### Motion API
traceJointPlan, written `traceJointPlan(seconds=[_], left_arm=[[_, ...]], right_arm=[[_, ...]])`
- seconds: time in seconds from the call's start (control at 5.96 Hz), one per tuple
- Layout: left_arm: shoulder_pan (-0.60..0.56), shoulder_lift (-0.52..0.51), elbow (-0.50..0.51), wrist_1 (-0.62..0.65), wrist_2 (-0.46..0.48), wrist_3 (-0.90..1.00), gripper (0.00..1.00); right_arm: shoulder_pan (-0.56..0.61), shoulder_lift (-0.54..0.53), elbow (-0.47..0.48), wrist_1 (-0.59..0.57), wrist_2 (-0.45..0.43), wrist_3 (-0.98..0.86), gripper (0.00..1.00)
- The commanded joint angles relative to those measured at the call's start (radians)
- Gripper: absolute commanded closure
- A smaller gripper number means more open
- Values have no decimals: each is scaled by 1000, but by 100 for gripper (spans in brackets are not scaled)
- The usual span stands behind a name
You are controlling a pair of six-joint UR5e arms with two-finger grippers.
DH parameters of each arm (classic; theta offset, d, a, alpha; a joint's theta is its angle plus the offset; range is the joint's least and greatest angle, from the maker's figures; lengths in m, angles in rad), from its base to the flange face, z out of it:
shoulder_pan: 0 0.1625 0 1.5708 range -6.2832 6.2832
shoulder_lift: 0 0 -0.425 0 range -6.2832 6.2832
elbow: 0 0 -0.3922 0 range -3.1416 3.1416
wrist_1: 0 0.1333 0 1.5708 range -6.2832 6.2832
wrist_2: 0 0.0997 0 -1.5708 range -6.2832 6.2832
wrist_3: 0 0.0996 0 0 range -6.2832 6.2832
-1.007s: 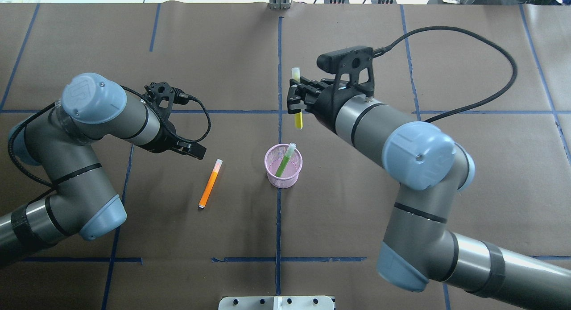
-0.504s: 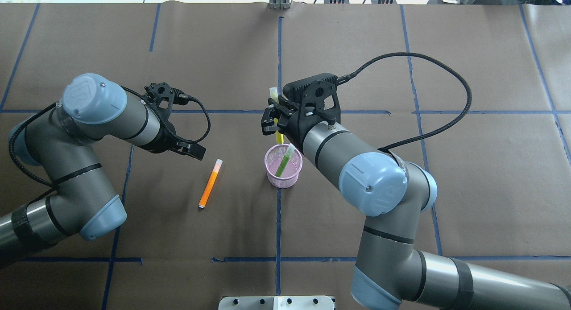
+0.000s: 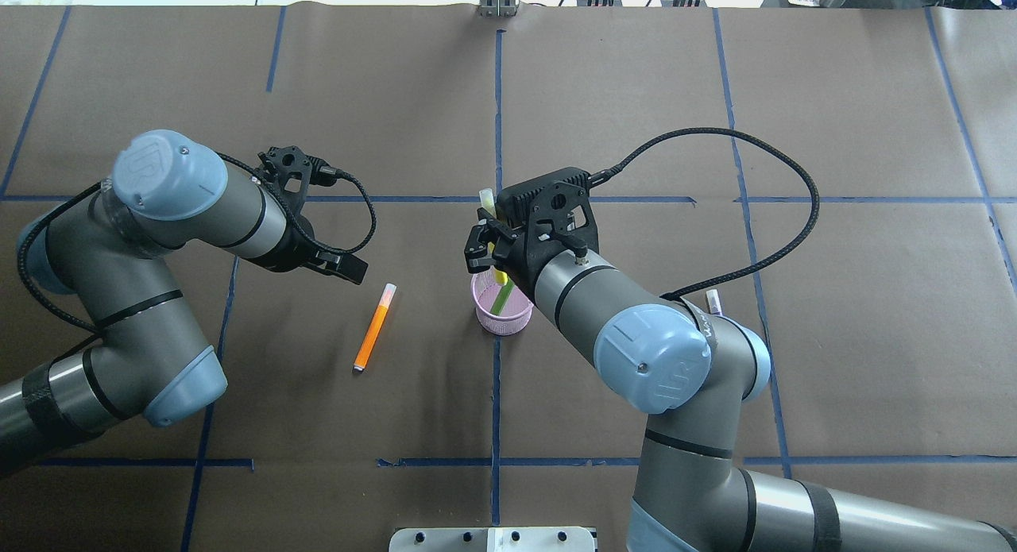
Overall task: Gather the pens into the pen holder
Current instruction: 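Lower the yellow marker into the pink cup and open the right gripper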
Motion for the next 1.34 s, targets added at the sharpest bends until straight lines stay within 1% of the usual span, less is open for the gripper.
traceJointPlan(seconds=[0.0,0.17,0.34,0.5,0.67,1.01,1.18], left_arm=[[1,0,1,0,0,0,0],[1,0,7,-2,0,0,0],[1,0,7,-2,0,0,0],[1,0,7,-3,0,0,0],[1,0,7,-3,0,2,0],[4,-6,12,-3,0,2,0],[7,-26,15,3,-2,0,0]], right_arm=[[-13,-2,-13,0,-7,-62,100],[-16,-4,-16,0,-9,-101,98],[-18,-4,-28,0,-10,-103,72],[-25,-5,-33,1,-30,-101,5],[-31,-4,-33,0,-42,-104,0],[-27,8,-1,3,-21,-155,0],[2,8,28,-9,60,-147,0]])
